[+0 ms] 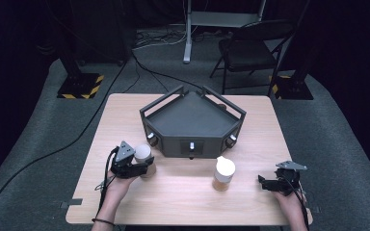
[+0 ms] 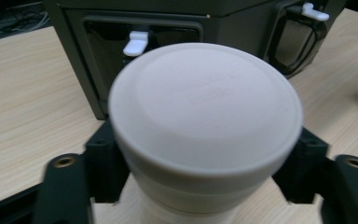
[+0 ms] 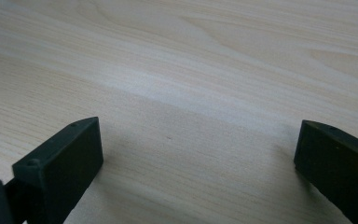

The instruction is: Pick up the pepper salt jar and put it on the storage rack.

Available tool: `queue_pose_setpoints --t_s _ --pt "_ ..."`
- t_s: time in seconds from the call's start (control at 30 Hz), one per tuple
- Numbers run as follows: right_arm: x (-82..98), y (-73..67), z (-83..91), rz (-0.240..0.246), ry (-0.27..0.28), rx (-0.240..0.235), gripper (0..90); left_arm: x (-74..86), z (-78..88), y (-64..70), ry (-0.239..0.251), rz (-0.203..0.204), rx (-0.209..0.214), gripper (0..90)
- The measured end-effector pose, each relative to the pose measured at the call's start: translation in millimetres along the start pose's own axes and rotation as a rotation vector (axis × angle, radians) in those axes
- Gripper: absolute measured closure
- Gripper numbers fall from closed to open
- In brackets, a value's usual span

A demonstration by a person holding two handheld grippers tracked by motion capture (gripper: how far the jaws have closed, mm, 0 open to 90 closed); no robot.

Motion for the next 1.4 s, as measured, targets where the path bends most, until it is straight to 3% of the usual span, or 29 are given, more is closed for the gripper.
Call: queue_pose_setpoints --t_s 0.73,1.4 --pt "-0.2 0.1 -0.1 0.001 0.0 -0.001 0.0 -6.4 2.1 -1.1 -0.02 -0.007 0.015 33.9" --pt "-0.2 0.1 -0.2 0.001 0.0 -0.001 0.0 -42.3 19.6 1.5 0.02 -0.048 0.041 33.9"
Point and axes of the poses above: each handheld gripper's, and its own axes: z roughly backward along the jaws, x roughly out of its underside, y roughly to its right, the point moved 9 cm from there along -z, roughly forward along the jaws, and after that the axes turned 3 degrees about -z, right-handed, at the moved point
